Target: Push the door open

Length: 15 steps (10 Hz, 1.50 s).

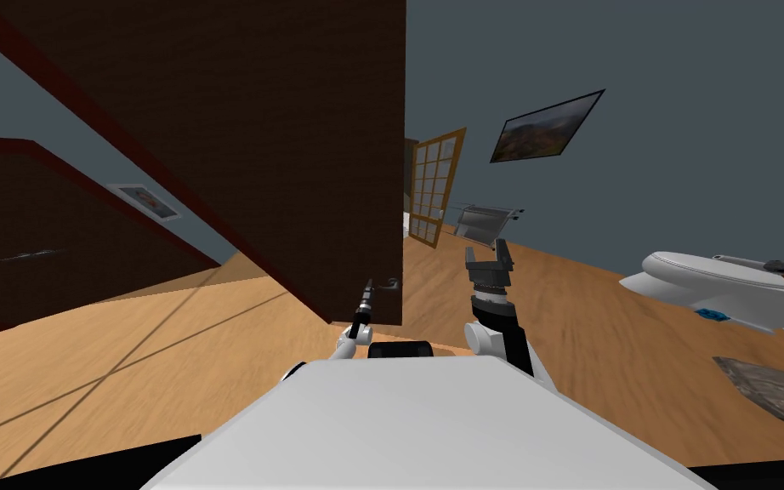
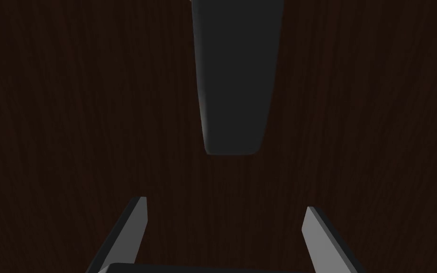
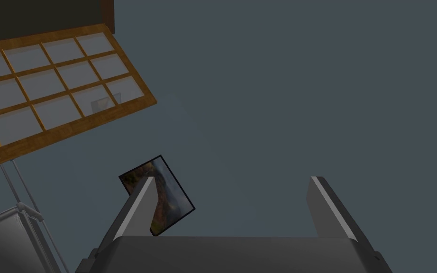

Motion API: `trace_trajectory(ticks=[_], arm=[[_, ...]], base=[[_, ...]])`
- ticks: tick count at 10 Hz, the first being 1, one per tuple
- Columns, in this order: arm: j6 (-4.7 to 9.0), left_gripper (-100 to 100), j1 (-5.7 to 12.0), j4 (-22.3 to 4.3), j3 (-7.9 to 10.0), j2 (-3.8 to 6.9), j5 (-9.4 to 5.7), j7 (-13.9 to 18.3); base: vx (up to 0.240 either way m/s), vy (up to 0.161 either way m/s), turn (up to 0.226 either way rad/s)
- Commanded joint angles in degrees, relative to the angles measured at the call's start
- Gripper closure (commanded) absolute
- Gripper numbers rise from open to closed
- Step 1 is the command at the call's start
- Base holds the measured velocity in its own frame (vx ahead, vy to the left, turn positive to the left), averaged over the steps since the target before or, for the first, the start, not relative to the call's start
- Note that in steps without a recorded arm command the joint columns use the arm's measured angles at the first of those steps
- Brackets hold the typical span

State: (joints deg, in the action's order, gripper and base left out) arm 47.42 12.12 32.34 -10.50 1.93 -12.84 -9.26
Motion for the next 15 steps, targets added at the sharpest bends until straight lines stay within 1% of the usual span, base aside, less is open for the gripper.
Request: trace_trajectory(ticks=[1, 2, 3, 5, 6, 7, 12, 13, 15], arm=[[1.30, -100, 1.27, -2.8, 0.09, -0.76, -0.08, 0.2], [1.30, -100, 1.27, -2.8, 0.09, -0.76, -0.08, 0.2], [1.38, -100, 1.26, -2.9, 0.15, -2.39, -0.12, 0.2], [1.44, -100, 1.25, -2.9, 0.19, -4.12, -0.15, 0.1], [1.39, -100, 1.25, -2.8, 0.14, -3.28, -0.13, 0.4], [1.39, 100, 1.25, -2.8, 0.14, -3.28, -0.13, 0.4], [1.39, 100, 1.25, -2.8, 0.14, -3.28, -0.13, 0.4], [1.21, 100, 1.22, -2.9, 0.96, -1.84, -0.76, 0.1], [1.21, 100, 1.22, -2.9, 0.96, -1.84, -0.76, 0.1]], base=[[0.043, -0.140, 0.008], [0.015, -0.045, 0.005], [0.011, -0.093, -0.029], [-0.011, -0.152, -0.013], [-0.001, -0.076, 0.007], [-0.002, 0.010, -0.002], [-0.001, 0.010, -0.008], [0.079, -0.060, 0.037], [0.113, -0.068, 0.031]])
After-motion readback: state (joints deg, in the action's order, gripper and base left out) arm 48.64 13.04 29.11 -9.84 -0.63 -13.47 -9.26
